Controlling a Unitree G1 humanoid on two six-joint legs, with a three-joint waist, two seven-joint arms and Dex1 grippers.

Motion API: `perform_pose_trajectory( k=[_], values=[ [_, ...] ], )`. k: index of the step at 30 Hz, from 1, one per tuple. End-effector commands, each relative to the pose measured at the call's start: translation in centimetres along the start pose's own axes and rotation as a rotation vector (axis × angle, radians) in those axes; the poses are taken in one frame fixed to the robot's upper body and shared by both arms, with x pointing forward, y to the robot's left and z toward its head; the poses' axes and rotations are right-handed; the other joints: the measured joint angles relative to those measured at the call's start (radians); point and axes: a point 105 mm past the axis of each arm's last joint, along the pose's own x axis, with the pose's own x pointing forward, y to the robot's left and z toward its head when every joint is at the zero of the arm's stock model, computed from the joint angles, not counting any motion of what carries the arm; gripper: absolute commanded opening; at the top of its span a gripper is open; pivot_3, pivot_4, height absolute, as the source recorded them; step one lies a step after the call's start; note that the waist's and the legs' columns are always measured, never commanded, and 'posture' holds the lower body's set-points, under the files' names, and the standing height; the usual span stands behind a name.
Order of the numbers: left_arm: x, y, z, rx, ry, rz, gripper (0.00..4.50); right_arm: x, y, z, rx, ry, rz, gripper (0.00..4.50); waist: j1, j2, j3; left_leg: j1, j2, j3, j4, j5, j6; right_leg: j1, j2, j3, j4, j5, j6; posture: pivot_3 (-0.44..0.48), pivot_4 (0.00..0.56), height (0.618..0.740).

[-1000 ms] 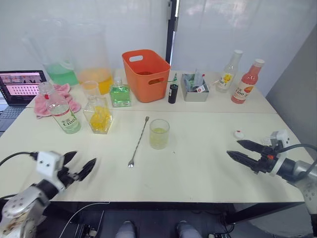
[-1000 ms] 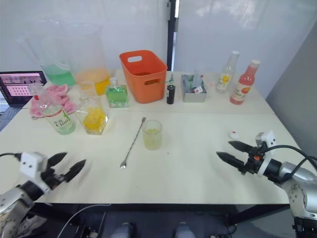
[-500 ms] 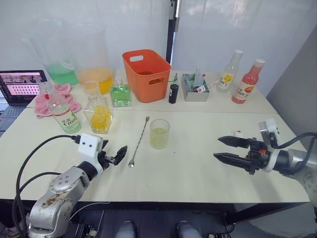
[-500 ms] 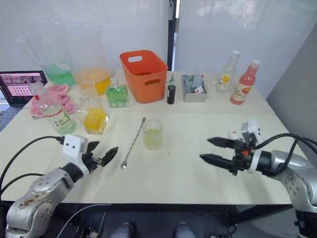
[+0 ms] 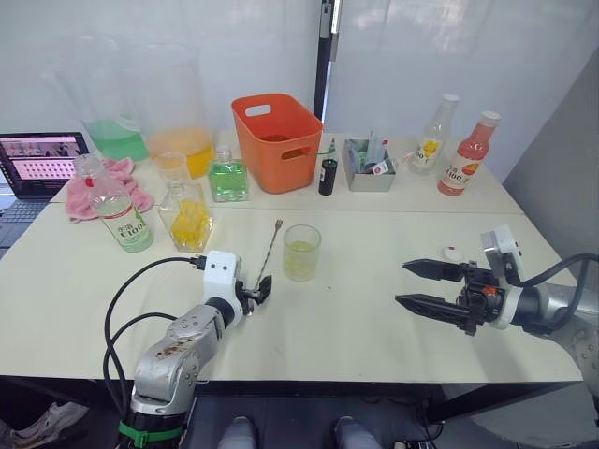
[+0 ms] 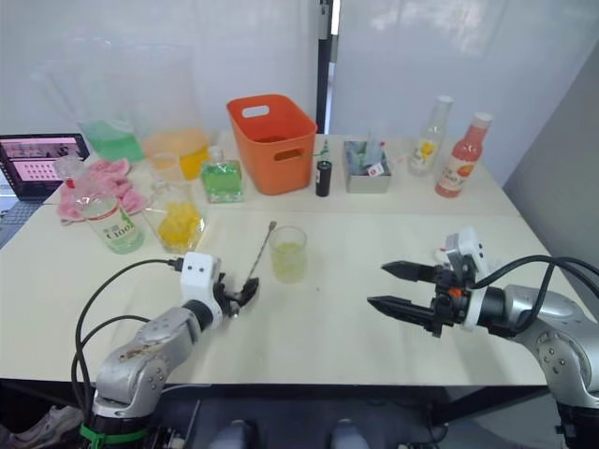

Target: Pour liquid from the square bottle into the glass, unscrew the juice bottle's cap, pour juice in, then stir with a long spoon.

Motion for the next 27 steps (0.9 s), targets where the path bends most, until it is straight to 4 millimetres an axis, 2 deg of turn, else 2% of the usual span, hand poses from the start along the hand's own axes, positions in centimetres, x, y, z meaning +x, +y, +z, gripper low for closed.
perform_pose_trajectory(
  k=[1,6,11,17,21,23,27],
  values=[
    [0.8,-0.7,0.2,0.035,0.008,-0.013,3.28,-0.6,0.1,1.7,-0.026,-0.066,-0.014,4.5,0.001,0.0,0.0,0.0,0.0,0.0,0.0,0.0,0.0,0.0,0.0,0.0,0.0,0.0,0.0,0.0,0.15,0.725],
    [1.2,-1.7,-0.8,0.076,0.062,-0.032,1.61,-0.8,0.0,1.6,-0.038,-0.054,-0.01,4.5,0.006,0.0,0.0,0.0,0.0,0.0,0.0,0.0,0.0,0.001,0.0,0.0,-0.001,0.0,-0.001,0.0,0.15,0.725],
    [0.4,0.1,-0.2,0.074,0.023,0.007,0.02,-0.7,-0.1,1.2,-0.042,-0.049,-0.007,4.5,0.004,0.0,0.0,0.001,0.0,-0.001,0.0,0.0,0.0,0.002,0.0,0.0,-0.002,0.0,0.0,0.0,0.15,0.725],
    [-1.3,2.3,1.5,0.148,-0.047,-0.045,0.02,-0.5,0.1,0.6,-0.017,-0.058,0.014,4.5,-0.004,0.001,-0.001,0.001,0.0,-0.001,-0.001,0.0,0.0,0.0,0.0,0.0,-0.001,0.0,-0.001,0.0,0.15,0.725],
    [-3.1,3.0,2.8,0.251,-0.079,-0.195,0.02,-0.1,0.2,0.5,-0.012,-0.067,0.025,4.5,-0.002,0.001,0.0,-0.001,0.0,-0.001,-0.001,0.0,0.0,-0.001,0.0,0.0,-0.002,-0.001,-0.001,0.0,0.15,0.725],
    [-3.7,3.5,2.7,0.307,-0.061,-0.245,0.02,0.0,0.2,0.4,-0.013,-0.07,0.026,4.5,-0.002,0.001,0.0,-0.001,0.0,0.0,-0.001,-0.001,-0.002,-0.001,0.0,0.0,-0.002,-0.001,-0.001,0.0,0.15,0.725],
    [-4.8,3.7,1.3,0.384,-0.009,-0.346,0.02,0.3,0.2,0.1,-0.006,-0.087,0.016,4.5,0.0,0.001,0.0,-0.001,0.0,0.0,-0.001,-0.002,-0.004,0.0,-0.001,0.0,-0.003,-0.001,-0.002,0.0,0.15,0.725]
  ],
)
